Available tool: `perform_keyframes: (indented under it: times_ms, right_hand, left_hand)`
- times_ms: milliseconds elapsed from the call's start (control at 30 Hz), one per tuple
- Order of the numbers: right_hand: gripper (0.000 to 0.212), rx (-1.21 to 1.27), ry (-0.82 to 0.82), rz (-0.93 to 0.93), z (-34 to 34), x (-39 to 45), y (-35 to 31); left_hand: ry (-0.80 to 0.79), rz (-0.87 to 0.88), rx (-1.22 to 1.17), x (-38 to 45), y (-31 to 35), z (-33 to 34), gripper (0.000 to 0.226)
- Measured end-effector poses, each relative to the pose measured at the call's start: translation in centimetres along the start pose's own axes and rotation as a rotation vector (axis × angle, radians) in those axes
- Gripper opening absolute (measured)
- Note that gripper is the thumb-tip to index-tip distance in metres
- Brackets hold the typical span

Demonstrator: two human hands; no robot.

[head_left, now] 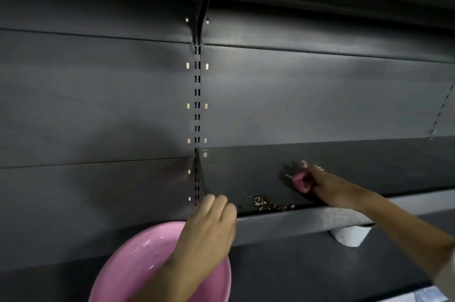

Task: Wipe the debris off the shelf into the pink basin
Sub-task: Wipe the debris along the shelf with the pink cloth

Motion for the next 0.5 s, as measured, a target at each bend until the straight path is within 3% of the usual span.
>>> perform_keyframes:
  times_ms: [167,267,400,500]
  right_hand:
    - [0.039,0.059,-0.080,-0.196,2.3,-0.8,-5.1]
    - [0.037,0.109,-0.061,-0.220,2.4,-0.9,-6.4]
    - [0.032,0.188,0.079,-0.192,0.5,-1.0,-5.2]
    - [0.018,0.157,0.166,-0.092,-0.7,-0.9,-2.8]
  left_hand:
    - [0.013,-0.018,-0.042,0.0,0.0,-0.2,0.022]
    - [0.076,-0.078,-0.128,-0.6,-0.2,-0.2,0.020]
    - [0.154,-0.261,-0.227,-4.5,-2.7,0.3,0.020]
    - [0.020,-0.476,-0.106,-9.9,-6.0,1.3,0.030]
Point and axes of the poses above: each hand's wrist, its own x-axis towards the middle knuckle, its own z-axis out of the palm, y = z × x, the point moved 1 cm from there along x, towards the middle knuckle, and after that the axes turned 3 degrees about -x, right-handed, at the moved point
